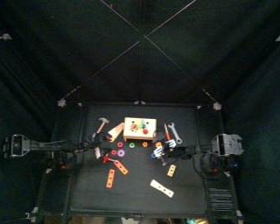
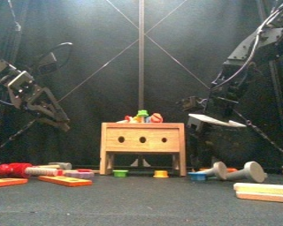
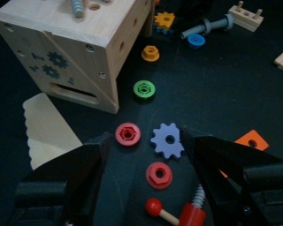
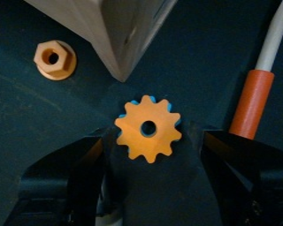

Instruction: Grab nail

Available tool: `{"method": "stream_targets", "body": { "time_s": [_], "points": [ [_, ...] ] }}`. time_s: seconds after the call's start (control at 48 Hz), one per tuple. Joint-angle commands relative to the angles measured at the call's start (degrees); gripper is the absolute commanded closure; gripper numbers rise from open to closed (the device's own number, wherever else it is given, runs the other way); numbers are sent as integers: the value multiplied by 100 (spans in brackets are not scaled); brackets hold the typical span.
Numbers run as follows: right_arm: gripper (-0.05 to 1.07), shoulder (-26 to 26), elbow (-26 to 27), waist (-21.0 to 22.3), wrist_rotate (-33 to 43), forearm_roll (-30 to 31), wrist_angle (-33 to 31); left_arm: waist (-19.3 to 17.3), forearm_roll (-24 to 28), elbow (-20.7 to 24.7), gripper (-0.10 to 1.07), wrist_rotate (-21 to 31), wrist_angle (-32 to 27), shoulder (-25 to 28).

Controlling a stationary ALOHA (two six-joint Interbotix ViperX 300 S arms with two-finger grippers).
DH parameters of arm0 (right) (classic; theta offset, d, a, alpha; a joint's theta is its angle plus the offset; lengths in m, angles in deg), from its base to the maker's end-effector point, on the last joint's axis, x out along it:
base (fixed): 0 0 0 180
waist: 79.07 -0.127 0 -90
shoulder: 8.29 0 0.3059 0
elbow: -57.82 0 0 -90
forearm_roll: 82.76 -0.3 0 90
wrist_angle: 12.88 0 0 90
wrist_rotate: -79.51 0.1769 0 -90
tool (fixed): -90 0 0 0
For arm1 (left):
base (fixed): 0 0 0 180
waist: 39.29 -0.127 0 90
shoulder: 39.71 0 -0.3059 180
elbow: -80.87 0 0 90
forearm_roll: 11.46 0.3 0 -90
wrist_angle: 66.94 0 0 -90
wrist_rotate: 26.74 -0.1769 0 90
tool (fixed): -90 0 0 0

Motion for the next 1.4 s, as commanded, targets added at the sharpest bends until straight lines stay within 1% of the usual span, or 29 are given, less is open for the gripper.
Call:
{"method": "stream_targets", "body": {
  "time_s": [0.0, 0.125, 0.208, 0.396, 0.583, 0.708, 0.812, 1.083, 1.375],
  "points": [
    [5, 237, 114, -9, 0, 18, -18, -9, 0, 70, 1, 9, 35, 9],
    [5, 422, 141, -70, 0, 18, -44, -9, 0, 79, 1, 9, 35, 9],
    [5, 589, 149, -193, 0, -9, -53, -9, 0, 79, 1, 9, 44, 9],
    [5, 896, 88, -642, 0, -149, -62, -9, 0, 79, 1, 9, 35, 9],
    [5, 967, 0, -1090, -9, -483, -62, -9, 0, 97, 1, 9, 44, 9],
    [5, 888, -79, -1301, 18, -642, -70, -9, 0, 105, 1, 9, 35, 9],
    [5, 782, -123, -1336, 18, -703, -70, -9, 0, 114, 1, 9, 44, 9],
    [6, 413, -114, -1283, 0, -633, -79, 0, -9, 97, 1, 18, 35, 9],
    [6, 272, -149, -1107, 9, -536, -79, -9, -62, 88, 1, 9, 35, 9]
  ]
}}
